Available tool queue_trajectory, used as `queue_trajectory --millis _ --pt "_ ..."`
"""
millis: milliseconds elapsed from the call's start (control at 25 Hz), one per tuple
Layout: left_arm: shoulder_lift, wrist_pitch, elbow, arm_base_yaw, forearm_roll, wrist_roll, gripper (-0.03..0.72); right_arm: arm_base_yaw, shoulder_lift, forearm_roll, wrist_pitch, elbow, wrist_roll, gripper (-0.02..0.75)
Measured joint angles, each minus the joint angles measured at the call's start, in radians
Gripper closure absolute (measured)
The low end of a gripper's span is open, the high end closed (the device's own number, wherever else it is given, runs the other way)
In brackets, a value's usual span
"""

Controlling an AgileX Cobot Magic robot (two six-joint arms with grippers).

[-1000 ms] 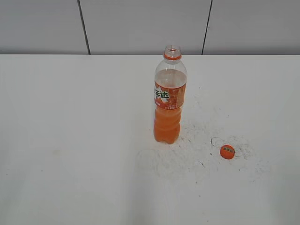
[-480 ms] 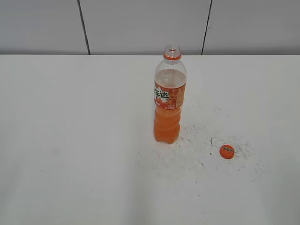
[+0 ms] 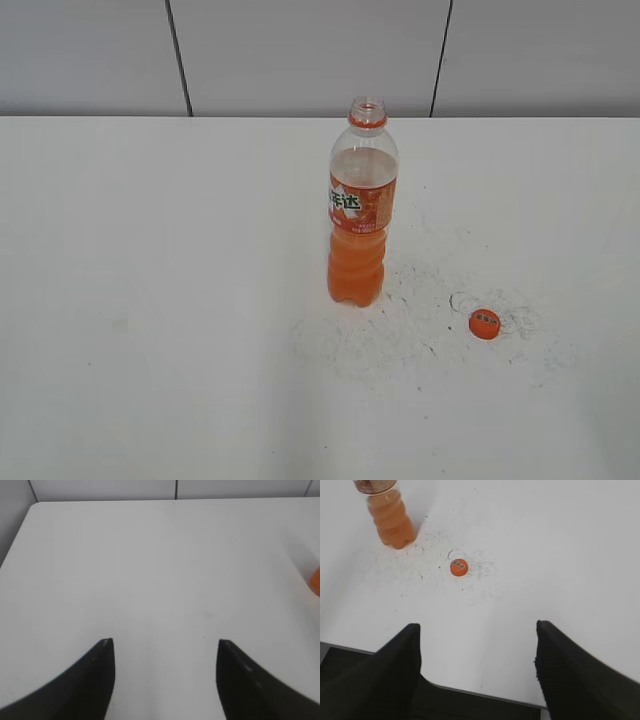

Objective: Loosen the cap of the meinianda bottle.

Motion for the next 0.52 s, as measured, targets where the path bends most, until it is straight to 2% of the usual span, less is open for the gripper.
queue_trajectory --millis 240,520 --pt "-0.002 0.0 0.0 0.081 0.0 0.0 0.213 -0.046 0.0 0.003 -0.001 0.0 -0.001 0.211" --pt "-0.002 0.0 0.0 0.089 0.0 0.0 0.249 -0.046 0.0 0.006 -0.001 0.0 0.0 0.211"
